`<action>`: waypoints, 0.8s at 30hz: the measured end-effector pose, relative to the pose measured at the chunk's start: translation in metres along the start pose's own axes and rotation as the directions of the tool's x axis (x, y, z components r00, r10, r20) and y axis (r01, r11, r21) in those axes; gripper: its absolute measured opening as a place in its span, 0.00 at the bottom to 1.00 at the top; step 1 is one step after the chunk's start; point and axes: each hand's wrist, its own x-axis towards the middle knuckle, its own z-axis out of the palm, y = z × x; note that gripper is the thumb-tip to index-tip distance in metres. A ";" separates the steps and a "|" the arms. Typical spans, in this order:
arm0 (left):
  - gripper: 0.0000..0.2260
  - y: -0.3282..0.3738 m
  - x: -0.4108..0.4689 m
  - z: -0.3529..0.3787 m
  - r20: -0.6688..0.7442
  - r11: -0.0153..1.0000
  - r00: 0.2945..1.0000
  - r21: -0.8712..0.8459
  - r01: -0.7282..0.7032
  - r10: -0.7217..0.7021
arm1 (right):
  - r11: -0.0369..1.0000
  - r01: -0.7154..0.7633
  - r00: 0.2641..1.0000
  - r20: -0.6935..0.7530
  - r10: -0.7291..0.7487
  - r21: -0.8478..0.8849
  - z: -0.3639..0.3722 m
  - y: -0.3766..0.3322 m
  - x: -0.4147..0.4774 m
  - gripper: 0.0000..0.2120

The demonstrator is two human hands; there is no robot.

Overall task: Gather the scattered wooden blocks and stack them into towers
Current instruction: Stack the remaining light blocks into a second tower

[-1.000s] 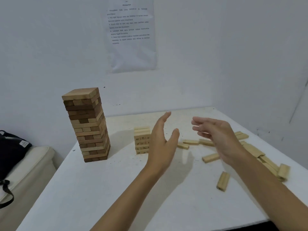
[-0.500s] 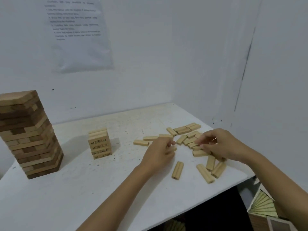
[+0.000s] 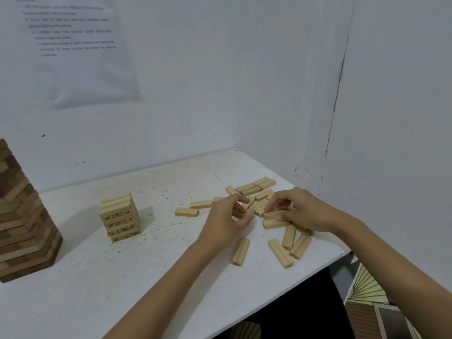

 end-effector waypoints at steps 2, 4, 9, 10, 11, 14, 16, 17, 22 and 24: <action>0.10 -0.001 0.002 0.001 -0.012 1.000 1.000 -0.024 0.003 -0.003 | 0.999 0.006 1.000 -0.003 -0.006 0.037 0.000 0.001 0.001 0.13; 0.07 -0.002 0.004 0.003 -0.027 0.997 1.000 -0.071 0.010 -0.012 | 0.995 0.008 1.000 -0.002 -0.008 0.103 0.000 0.002 0.001 0.14; 0.05 0.000 0.012 0.001 -0.043 0.987 0.998 -0.156 0.037 -0.045 | 0.983 0.084 0.993 -0.099 -0.068 0.166 -0.001 -0.002 0.003 0.11; 0.06 0.000 0.014 0.000 -0.038 0.983 0.997 -0.177 0.057 -0.064 | 0.976 0.083 0.990 -0.128 -0.057 0.201 -0.003 -0.004 0.005 0.09; 0.07 0.000 0.017 -0.001 -0.031 0.977 0.996 -0.199 0.078 -0.085 | 0.972 0.071 0.989 -0.142 -0.040 0.222 -0.005 -0.005 0.008 0.08; 0.08 -0.002 0.024 -0.003 -0.050 0.967 0.991 -0.230 0.110 -0.124 | 0.958 0.006 0.995 -0.100 0.023 0.286 -0.007 -0.006 0.021 0.10; 0.08 -0.006 0.031 -0.004 -0.084 0.962 0.984 -0.239 0.133 -0.157 | 0.940 -0.027 0.996 -0.073 0.055 0.341 -0.006 -0.002 0.034 0.13; 0.08 -0.008 0.034 -0.005 -0.093 0.958 0.980 -0.245 0.149 -0.177 | 0.952 -0.025 0.996 -0.069 0.049 0.306 -0.005 0.002 0.041 0.14; 0.07 -0.019 0.049 -0.010 -0.114 0.943 0.967 -0.273 0.191 -0.229 | 0.999 0.050 0.999 -0.005 -0.050 0.012 -0.003 0.007 0.078 0.13; 0.07 -0.021 0.053 -0.012 -0.126 0.942 0.963 -0.271 0.199 -0.239 | 0.987 0.077 0.997 0.017 -0.075 -0.144 0.001 0.008 0.093 0.13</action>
